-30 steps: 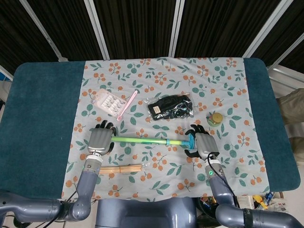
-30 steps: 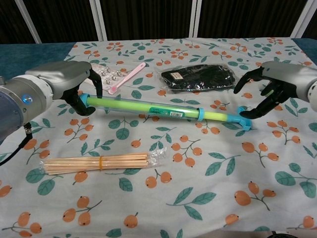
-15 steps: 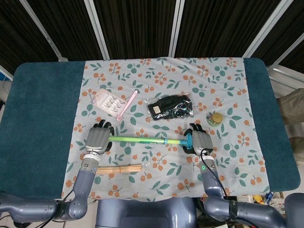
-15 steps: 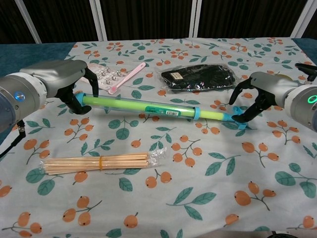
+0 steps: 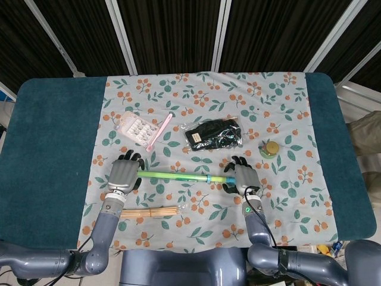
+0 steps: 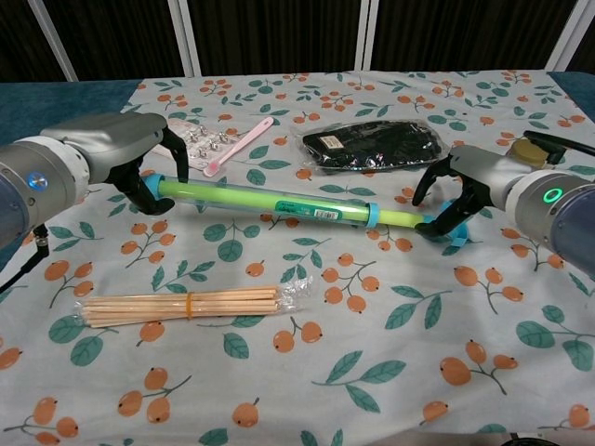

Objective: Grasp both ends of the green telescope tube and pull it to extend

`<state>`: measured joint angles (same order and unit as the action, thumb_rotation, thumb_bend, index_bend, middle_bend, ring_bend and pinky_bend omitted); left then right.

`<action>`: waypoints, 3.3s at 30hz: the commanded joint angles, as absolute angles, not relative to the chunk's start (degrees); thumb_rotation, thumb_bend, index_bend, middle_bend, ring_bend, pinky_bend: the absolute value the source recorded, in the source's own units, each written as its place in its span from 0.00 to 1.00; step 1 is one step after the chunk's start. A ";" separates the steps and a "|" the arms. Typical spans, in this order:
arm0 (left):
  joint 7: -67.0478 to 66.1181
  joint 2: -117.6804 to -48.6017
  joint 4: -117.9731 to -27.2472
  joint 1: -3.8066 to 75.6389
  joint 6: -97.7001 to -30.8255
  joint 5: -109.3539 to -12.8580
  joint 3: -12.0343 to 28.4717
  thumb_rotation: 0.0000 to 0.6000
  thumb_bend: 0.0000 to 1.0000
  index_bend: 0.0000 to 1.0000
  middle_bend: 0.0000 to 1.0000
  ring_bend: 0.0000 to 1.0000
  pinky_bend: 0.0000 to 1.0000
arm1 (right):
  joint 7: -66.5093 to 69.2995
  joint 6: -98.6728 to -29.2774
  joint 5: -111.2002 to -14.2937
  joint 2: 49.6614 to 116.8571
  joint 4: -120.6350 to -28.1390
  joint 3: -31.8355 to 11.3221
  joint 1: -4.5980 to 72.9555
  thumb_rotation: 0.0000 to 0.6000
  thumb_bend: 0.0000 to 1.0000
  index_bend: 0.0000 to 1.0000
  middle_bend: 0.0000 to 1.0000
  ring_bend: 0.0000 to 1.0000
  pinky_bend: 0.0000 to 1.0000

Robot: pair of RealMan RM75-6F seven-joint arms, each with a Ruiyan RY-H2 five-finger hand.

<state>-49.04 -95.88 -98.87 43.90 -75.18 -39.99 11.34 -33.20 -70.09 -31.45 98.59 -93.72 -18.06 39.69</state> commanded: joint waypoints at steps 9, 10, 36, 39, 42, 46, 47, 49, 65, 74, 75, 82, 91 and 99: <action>-48.39 -95.82 -98.14 43.92 -74.39 -39.70 11.50 1.00 0.42 0.55 0.23 0.10 0.24 | -32.87 -70.46 -30.89 100.49 -91.20 -18.13 39.82 1.00 0.24 0.44 0.09 0.02 0.16; -48.33 -95.78 -98.13 43.90 -74.31 -39.65 11.50 1.00 0.42 0.55 0.23 0.10 0.24 | -32.85 -70.43 -30.84 100.65 -90.95 -18.15 39.83 1.00 0.24 0.44 0.09 0.02 0.16; -47.29 -94.96 -98.36 43.79 -73.42 -38.75 11.50 1.00 0.42 0.55 0.23 0.10 0.24 | -32.86 -70.35 -29.82 101.49 -88.95 -18.17 38.96 1.00 0.36 0.58 0.11 0.02 0.16; -47.05 -94.93 -98.51 43.71 -73.52 -38.91 11.46 1.00 0.42 0.55 0.23 0.10 0.24 | -32.73 -70.63 -30.31 101.22 -89.47 -18.13 38.72 1.00 0.36 0.60 0.11 0.02 0.16; -46.91 -94.86 -98.60 43.62 -73.69 -39.07 11.39 1.00 0.42 0.55 0.23 0.10 0.24 | -32.64 -70.96 -30.98 100.91 -89.88 -17.97 38.47 1.00 0.36 0.61 0.12 0.02 0.16; -46.89 -94.68 -98.67 43.47 -73.90 -39.20 11.22 1.00 0.42 0.55 0.23 0.10 0.24 | -32.45 -71.47 -31.75 100.43 -90.10 -17.87 38.07 1.00 0.36 0.64 0.12 0.02 0.16; -46.90 -94.61 -98.66 43.43 -73.96 -39.16 11.20 1.00 0.42 0.55 0.23 0.10 0.24 | -32.48 -71.67 -31.91 100.25 -90.12 -17.86 37.96 1.00 0.36 0.64 0.12 0.02 0.16; -46.93 -94.49 -98.74 43.38 -74.11 -39.23 11.20 1.00 0.42 0.55 0.23 0.10 0.24 | -32.43 -71.91 -32.12 99.90 -90.25 -17.94 37.76 1.00 0.36 0.65 0.12 0.02 0.16; -45.49 -91.63 -100.83 41.05 -75.86 -40.51 9.91 1.00 0.42 0.56 0.23 0.10 0.24 | -33.08 -73.96 -33.01 95.92 -92.63 -17.55 35.50 1.00 0.36 0.68 0.12 0.02 0.16; -44.52 -89.92 -101.31 40.22 -75.50 -40.94 9.71 1.00 0.42 0.56 0.23 0.10 0.24 | -33.68 -74.17 -32.31 95.10 -91.79 -17.50 34.88 1.00 0.36 0.68 0.12 0.02 0.16; -44.47 -89.68 -101.44 40.14 -75.46 -41.03 9.63 1.00 0.42 0.56 0.23 0.10 0.24 | -33.69 -74.17 -32.33 95.00 -91.68 -17.47 34.81 1.00 0.36 0.68 0.12 0.02 0.16; -43.21 -86.86 -102.72 38.58 -75.79 -41.79 8.82 1.00 0.42 0.56 0.23 0.10 0.24 | -33.22 -73.77 -32.27 93.92 -91.02 -17.44 34.01 1.00 0.36 0.68 0.12 0.02 0.16; -40.28 -83.47 -102.08 36.05 -75.21 -42.41 7.38 1.00 0.42 0.56 0.23 0.10 0.23 | -32.86 -73.79 -32.43 91.88 -90.88 -17.79 33.12 1.00 0.36 0.69 0.13 0.02 0.16; -38.30 -80.52 -101.96 34.98 -73.95 -42.88 7.41 1.00 0.42 0.56 0.23 0.10 0.23 | -32.73 -73.81 -31.86 89.68 -90.94 -18.21 32.20 1.00 0.36 0.69 0.13 0.02 0.16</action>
<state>-38.50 -80.79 -101.88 35.13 -74.14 -42.78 7.41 -32.75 -73.81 -31.90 89.79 -90.91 -18.20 32.29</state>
